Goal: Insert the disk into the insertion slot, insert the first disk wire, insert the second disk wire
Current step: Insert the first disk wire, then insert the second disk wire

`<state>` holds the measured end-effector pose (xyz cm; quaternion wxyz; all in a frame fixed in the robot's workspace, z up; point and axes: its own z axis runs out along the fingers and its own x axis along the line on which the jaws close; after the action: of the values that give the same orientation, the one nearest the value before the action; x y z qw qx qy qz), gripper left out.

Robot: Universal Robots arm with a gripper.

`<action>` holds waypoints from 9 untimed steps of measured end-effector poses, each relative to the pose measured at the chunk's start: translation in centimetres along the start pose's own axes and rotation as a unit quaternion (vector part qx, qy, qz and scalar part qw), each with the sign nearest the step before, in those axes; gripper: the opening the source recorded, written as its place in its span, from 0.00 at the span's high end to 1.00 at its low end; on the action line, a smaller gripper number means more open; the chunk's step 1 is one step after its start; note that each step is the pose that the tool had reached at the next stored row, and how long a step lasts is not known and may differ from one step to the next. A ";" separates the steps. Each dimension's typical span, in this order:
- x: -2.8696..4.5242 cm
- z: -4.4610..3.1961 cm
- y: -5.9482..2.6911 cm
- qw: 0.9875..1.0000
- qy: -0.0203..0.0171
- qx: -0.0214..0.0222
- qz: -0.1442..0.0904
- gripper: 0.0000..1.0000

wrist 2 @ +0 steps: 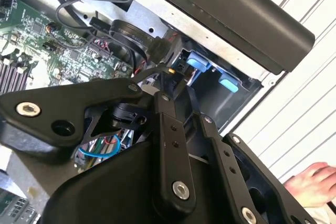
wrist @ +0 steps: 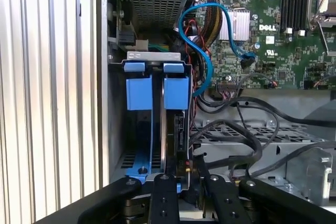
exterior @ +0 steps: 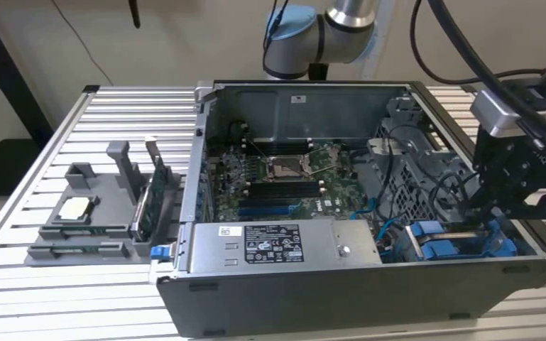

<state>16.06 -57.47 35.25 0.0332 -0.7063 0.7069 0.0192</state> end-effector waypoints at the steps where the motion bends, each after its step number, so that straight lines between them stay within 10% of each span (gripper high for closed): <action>1: 0.00 -0.04 0.00 1.000 0.000 0.000 0.000 0.73; 9: 0.00 -0.07 0.00 1.000 0.000 0.000 0.000 0.73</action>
<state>16.06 -57.47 35.32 0.0329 -0.7063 0.7069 0.0189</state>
